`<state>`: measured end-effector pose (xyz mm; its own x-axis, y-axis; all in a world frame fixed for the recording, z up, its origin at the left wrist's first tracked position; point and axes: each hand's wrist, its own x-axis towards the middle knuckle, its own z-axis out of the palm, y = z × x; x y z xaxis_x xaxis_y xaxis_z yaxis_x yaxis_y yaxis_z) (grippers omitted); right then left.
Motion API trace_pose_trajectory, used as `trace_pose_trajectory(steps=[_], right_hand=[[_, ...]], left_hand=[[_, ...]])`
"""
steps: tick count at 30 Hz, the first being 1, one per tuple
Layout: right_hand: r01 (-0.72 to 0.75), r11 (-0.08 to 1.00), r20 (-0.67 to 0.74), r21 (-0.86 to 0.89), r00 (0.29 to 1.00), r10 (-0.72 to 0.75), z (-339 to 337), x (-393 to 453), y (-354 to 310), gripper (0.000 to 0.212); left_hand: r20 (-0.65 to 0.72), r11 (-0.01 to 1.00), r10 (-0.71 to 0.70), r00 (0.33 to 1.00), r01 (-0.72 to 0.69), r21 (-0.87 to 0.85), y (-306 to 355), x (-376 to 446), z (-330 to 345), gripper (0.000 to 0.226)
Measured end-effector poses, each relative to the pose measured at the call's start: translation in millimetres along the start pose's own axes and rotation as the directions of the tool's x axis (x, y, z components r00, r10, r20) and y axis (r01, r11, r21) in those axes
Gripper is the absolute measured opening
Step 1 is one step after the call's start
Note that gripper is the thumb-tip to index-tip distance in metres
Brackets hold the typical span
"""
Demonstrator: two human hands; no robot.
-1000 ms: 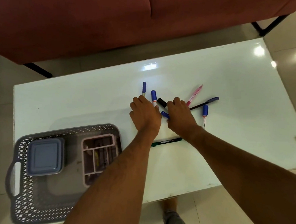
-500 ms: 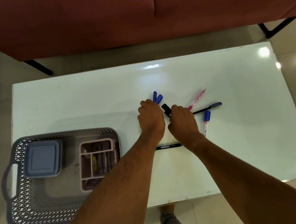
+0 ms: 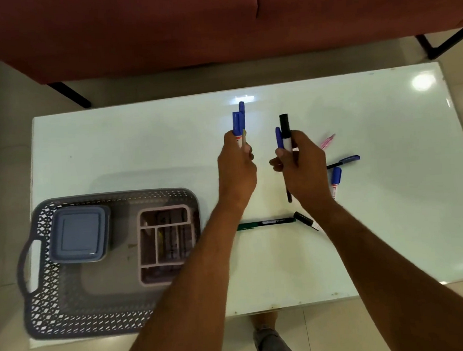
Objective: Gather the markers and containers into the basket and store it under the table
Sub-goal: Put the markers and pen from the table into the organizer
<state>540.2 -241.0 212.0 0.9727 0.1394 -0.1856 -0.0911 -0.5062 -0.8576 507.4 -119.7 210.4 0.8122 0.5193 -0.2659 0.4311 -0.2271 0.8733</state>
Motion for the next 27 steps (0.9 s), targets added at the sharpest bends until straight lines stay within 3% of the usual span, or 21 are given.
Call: trace_pose_trajectory(steps=[5, 10, 18, 27], right_hand=[[0.04, 0.952, 0.073, 0.304, 0.995, -0.065, 9, -19, -51, 0.016], [0.112, 0.851, 0.144, 0.513, 0.966, -0.214, 35, -53, -92, 0.022], [0.044, 0.857, 0.293, 0.514, 0.93, -0.223, 100, -96, -102, 0.025], [0.077, 0.902, 0.307, 0.425, 0.925, -0.224, 125, -99, -85, 0.024]], left_hand=[[-0.064, 0.951, 0.06, 0.996, -0.076, -0.3, 12, -18, -88, 0.021], [-0.135, 0.92, 0.11, 0.985, -0.152, -0.361, 4, -37, -161, 0.03], [-0.101, 0.892, 0.152, 0.983, -0.18, -0.416, -47, -54, -200, 0.039], [-0.058, 0.917, 0.056, 0.997, -0.074, -0.393, -75, -54, -199, 0.038]])
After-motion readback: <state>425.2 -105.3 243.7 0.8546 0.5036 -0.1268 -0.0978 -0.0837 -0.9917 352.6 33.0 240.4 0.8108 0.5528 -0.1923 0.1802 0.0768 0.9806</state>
